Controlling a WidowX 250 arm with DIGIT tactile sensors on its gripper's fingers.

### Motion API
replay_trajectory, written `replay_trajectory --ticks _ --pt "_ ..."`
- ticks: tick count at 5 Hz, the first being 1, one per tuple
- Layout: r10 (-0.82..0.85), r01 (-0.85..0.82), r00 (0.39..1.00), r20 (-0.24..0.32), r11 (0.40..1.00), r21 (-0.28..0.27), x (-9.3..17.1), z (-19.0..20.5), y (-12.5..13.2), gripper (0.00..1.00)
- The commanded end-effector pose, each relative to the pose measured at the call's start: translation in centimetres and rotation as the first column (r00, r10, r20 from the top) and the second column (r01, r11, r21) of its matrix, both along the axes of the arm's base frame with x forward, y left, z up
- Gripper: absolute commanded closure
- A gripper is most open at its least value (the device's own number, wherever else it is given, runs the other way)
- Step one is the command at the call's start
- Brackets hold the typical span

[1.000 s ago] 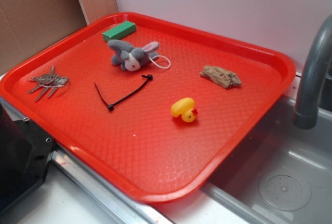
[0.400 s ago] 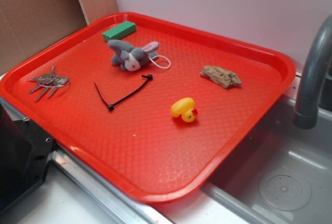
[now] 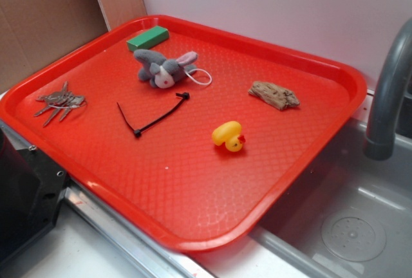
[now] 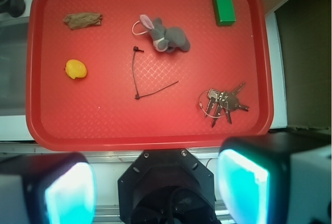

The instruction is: Grab the gray animal.

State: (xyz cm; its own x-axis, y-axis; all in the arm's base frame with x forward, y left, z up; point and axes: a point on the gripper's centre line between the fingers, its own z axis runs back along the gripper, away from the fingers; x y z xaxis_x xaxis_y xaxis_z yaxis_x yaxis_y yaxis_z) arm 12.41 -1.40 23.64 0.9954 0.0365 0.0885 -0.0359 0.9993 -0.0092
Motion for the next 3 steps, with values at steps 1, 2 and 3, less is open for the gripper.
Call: replay_trajectory --ticks 1,2,3 --pt "0.047 -0.048 0.994 0.096 0.999 0.009 5.2 0.1 1.5 0.0" --pt "0.097 -0.097 0.985 0.139 0.995 -0.007 10.1 0.6 3.4 0.0" --pt "-0.138 0.138 0.983 0.118 0.99 0.001 14.3 -0.8 3.3 0.0"
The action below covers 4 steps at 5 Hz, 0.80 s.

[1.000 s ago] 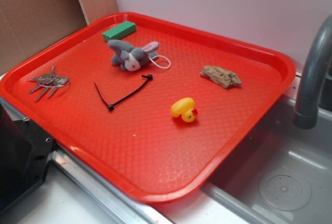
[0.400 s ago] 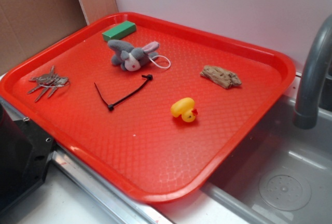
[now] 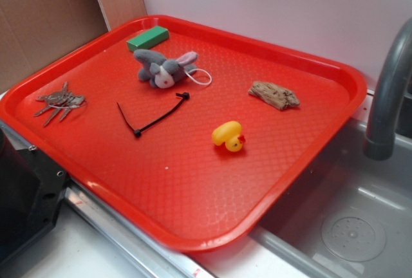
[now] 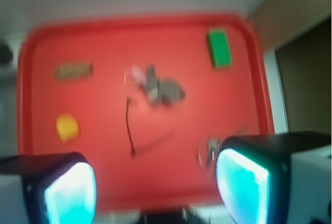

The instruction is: Grab the gray animal.

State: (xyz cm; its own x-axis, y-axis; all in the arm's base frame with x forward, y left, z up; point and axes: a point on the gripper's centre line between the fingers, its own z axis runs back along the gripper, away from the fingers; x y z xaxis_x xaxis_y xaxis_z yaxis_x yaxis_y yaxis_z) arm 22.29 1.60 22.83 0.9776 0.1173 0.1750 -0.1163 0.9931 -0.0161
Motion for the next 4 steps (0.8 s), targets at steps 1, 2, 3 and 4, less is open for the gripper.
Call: replay_trajectory --ticks 1,2,3,4 --pt "-0.452 0.453 0.891 0.045 0.891 -0.033 4.6 -4.0 1.4 0.0" --pt "-0.659 0.656 0.751 -0.053 0.752 -0.059 2.7 -8.3 0.8 0.0" --pt "-0.821 0.814 0.555 -0.136 0.569 -0.119 1.3 -11.7 1.9 0.0" --pt "-0.869 0.865 0.464 -0.173 0.487 -0.124 1.3 -13.9 2.4 0.0"
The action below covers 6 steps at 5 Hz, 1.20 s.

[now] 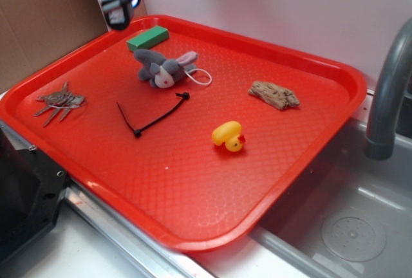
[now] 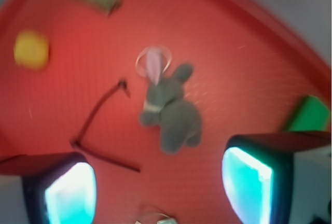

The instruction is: Grab the gray animal.

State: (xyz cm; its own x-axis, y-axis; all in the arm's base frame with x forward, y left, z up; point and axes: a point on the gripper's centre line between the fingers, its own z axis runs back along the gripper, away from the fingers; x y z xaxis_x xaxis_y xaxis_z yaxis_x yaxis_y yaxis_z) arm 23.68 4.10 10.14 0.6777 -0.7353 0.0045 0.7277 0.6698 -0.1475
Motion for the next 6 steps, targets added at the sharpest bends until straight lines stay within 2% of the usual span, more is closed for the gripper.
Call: replay_trajectory --ticks 1,2,3,4,5,6 --pt "-0.077 0.076 0.997 0.017 0.996 0.057 1.7 -2.2 -0.1 0.0" --pt "-0.048 0.048 0.999 0.011 0.998 0.046 2.6 -3.8 -0.5 0.0" --pt "-0.035 0.036 0.999 -0.013 0.998 0.057 3.1 -5.2 -1.2 0.0" --pt "0.011 -0.005 0.997 -0.079 0.997 0.073 2.5 -6.9 -0.9 0.0" --pt "0.077 -0.075 0.997 -0.026 0.993 0.093 2.1 -6.9 -0.3 1.0" --pt "0.147 -0.15 0.988 0.034 0.982 0.115 2.0 -6.7 -0.2 1.0"
